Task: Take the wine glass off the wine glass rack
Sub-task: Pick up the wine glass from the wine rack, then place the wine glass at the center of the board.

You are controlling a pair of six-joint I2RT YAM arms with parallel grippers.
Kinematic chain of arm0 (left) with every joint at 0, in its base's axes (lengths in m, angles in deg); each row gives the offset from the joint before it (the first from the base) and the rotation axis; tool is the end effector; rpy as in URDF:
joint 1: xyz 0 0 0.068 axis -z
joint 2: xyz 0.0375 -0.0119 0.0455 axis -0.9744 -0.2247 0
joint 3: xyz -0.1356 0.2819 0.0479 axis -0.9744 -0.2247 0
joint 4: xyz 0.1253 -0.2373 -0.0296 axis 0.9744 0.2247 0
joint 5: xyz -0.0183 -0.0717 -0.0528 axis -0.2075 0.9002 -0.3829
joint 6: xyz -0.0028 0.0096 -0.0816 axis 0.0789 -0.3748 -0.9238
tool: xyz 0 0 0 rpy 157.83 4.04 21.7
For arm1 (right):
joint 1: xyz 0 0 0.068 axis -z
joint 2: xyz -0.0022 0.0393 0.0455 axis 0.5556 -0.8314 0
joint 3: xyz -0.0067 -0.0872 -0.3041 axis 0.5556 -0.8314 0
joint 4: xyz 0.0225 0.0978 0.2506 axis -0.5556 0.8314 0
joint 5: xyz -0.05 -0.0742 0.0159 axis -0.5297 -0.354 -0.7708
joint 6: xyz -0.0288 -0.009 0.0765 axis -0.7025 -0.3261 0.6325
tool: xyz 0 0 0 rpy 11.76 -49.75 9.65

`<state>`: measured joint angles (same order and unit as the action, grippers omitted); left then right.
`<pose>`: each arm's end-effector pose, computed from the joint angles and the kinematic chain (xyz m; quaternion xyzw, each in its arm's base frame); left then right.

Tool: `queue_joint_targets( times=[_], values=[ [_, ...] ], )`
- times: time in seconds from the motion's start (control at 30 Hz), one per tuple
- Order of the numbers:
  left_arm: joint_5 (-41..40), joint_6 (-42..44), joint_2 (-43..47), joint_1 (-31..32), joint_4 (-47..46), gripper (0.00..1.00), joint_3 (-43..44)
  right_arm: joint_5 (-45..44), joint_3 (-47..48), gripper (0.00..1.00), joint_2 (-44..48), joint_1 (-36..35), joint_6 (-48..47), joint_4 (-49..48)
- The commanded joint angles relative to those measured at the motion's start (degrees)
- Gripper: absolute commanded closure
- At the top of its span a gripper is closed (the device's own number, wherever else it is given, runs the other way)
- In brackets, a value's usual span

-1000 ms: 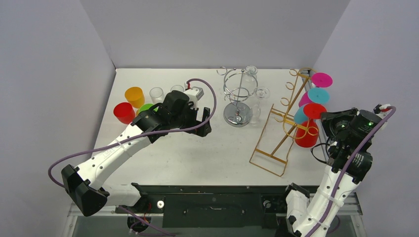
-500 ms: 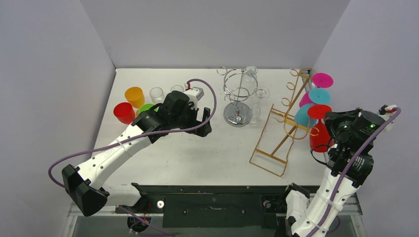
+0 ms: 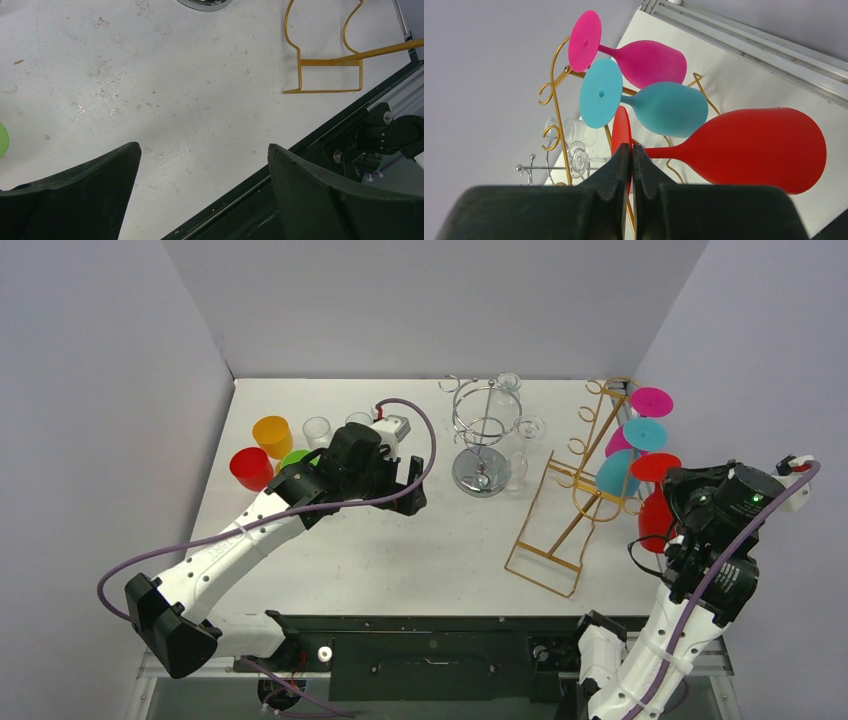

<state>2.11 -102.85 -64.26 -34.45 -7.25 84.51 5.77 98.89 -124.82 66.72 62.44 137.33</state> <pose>0.2156 -0.2025 0.3778 0.1675 0.8905 -0.2440 0.3457 0.0999 -0.0462 0.4691 0.4857 0.6734 0.1581 0.5344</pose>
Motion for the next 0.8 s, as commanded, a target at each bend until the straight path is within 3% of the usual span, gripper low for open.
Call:
queue_joint_targets(
  times=[0.0, 0.3, 0.5, 0.77],
  values=[
    [1.0, 0.2, 0.0, -0.4, -2.4, 0.04, 0.1, -2.9, 4.4, 1.0, -0.5, 0.3, -1.4, 0.3],
    [1.6, 0.2, -0.3, -0.9, -2.6, 0.04, 0.0, -6.2, 12.1, 1.0, -3.2, 0.3, -4.2, 4.1],
    [1.9, 0.1, -0.2, -1.6, -2.7, 0.04, 0.1, -8.1, 23.3, 1.0, -7.5, 0.3, -9.0, 6.2],
    [1.6, -0.5, -1.9, -2.2, -1.9, 0.04, 2.5, -6.1, 34.3, 1.0, -12.7, 0.3, -8.8, -0.3]
  ],
)
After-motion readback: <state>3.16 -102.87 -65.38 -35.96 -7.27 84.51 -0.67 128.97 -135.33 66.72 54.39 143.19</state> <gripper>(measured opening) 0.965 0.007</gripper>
